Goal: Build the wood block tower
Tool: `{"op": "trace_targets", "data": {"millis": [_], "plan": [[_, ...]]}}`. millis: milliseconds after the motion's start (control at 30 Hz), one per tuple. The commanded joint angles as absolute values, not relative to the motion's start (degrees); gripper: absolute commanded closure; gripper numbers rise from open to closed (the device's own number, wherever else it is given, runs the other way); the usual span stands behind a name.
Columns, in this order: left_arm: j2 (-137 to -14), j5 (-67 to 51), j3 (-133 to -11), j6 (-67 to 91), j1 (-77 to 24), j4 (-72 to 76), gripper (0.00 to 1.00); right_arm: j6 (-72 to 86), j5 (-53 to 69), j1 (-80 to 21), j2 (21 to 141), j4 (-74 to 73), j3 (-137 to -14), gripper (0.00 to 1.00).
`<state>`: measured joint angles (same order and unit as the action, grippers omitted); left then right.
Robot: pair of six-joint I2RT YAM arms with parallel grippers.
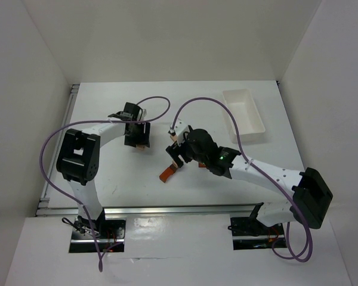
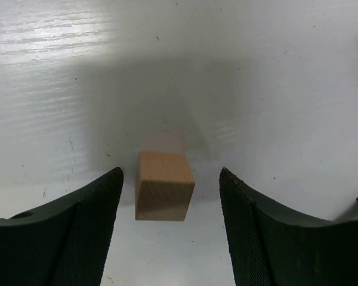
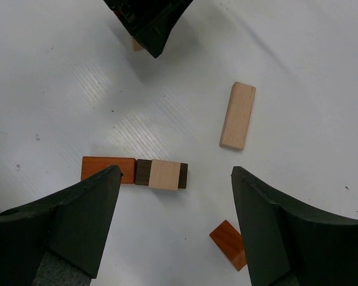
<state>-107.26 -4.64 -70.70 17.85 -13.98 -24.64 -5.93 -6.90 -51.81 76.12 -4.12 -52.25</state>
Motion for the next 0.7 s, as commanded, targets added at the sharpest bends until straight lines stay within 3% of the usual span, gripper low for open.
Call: {"op": "trace_targets", "data": {"millis": [0,467,533,567,667], "plan": [[-108.72,-2.64,-73.21,16.44,-14.68,-25.58,0.28,-6.77,-7.73,-51.5,75.94,-3.34,-52.65,0.18],[-106.52,1.49,-70.22,18.63,-16.26,-26.89,0.48,-6.77,-8.44,-51.5,76.46,-3.34,-52.12,0.18],[-106.52,1.49,-70.75,18.63,-16.26,-26.89,0.55,-6.77,-8.44,-51.5,76.46,-3.34,-52.12,0.18],[-107.13,1.49,-70.75,18.63,-16.78,-27.5,0.65,-6.77,-8.44,-51.5,76.46,-3.34,-52.12,0.18],[-106.61,2.81,-70.75,18.63,-17.49,-27.51,0.79,-6.77,-8.44,-51.5,76.46,-3.34,-52.12,0.18]]}}
